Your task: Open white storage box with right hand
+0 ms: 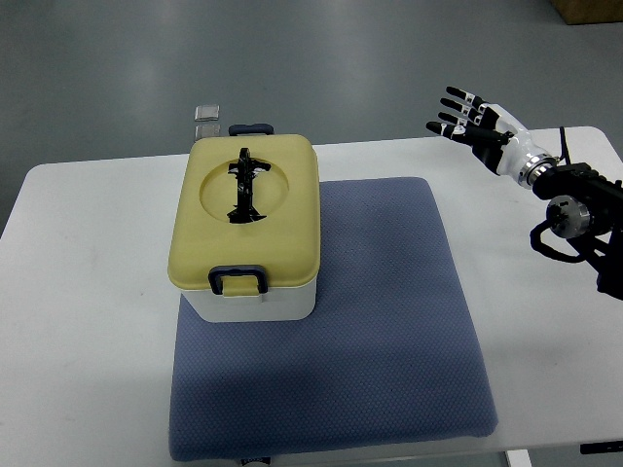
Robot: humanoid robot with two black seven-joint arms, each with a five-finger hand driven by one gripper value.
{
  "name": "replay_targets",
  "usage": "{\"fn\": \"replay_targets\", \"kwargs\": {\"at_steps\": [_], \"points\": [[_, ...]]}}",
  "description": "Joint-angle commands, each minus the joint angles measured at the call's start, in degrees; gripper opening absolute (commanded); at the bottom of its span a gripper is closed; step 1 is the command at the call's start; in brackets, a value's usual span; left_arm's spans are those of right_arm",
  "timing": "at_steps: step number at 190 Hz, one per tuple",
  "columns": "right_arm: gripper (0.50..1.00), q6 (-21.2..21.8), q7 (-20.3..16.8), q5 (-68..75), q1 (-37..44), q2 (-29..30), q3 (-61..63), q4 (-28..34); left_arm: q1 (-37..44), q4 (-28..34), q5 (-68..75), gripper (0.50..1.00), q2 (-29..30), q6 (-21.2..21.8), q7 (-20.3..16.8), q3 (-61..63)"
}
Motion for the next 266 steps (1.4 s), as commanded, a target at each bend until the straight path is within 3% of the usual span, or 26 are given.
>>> {"fn": "replay_targets", "kwargs": {"at_steps": [1, 47, 129, 193, 229, 266], "points": [[0.921, 1.9, 0.2, -1.8, 1.3, -0.1, -0.1, 0.0, 0.0, 0.0, 0.0, 1.000, 0.0, 0.0, 0.0, 0.0], [0.924, 2.6, 0.3, -8.5, 4.6, -0.7, -0.2, 0.2, 0.0, 0.1, -0.1, 1.000, 0.0, 0.0, 0.0, 0.0], [0.921, 5.3, 1.6, -37.0, 15.4, -0.2, -0.4, 4.5, 0.0, 0.1, 0.0, 1.000, 0.0, 0.1, 0.0, 0.1], [0.919, 7.8, 5.3, -59.3, 26.2, 0.5, -4.0, 12.3, 0.0, 0.2, -0.1, 1.000, 0.0, 0.1, 0.0, 0.2], [0.917, 7.9, 9.1, -64.6, 33.2, 0.6, -13.0, 15.7, 0.0, 0.4, -0.1, 1.000, 0.0, 0.3, 0.0, 0.2], [0.915, 7.9, 9.6, -66.0, 37.3, 5.3, -15.9, 17.5, 0.0, 0.4, -0.1, 1.000, 0.0, 0.3, 0.0, 0.1]]}}
